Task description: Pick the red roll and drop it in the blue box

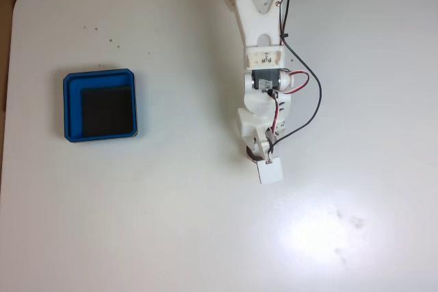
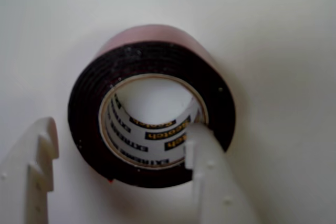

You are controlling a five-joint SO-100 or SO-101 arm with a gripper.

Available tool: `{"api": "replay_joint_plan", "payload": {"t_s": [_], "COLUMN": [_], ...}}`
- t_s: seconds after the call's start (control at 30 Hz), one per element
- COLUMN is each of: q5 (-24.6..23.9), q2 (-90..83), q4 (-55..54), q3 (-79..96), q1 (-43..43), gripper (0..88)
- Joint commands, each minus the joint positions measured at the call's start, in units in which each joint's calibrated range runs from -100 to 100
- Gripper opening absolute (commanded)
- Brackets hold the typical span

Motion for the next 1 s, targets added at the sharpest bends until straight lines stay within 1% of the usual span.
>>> {"api": "replay_joint_plan", "payload": {"t_s": [0.0, 0.2, 0.63, 0.9, 0.97], "q5": [0.0, 0.1, 0.6, 0.6, 0.6], "q2": [-0.2, 2.9, 2.9, 2.9, 2.9], "q4": [1.1, 0.9, 1.1, 1.2, 1.2], "q3": [-3.5, -4.0, -3.8, -3.8, -3.8], "q1": [0.0, 0.0, 0.0, 0.0, 0.0], "gripper": [22.7, 22.7, 22.6, 21.2, 19.1]}}
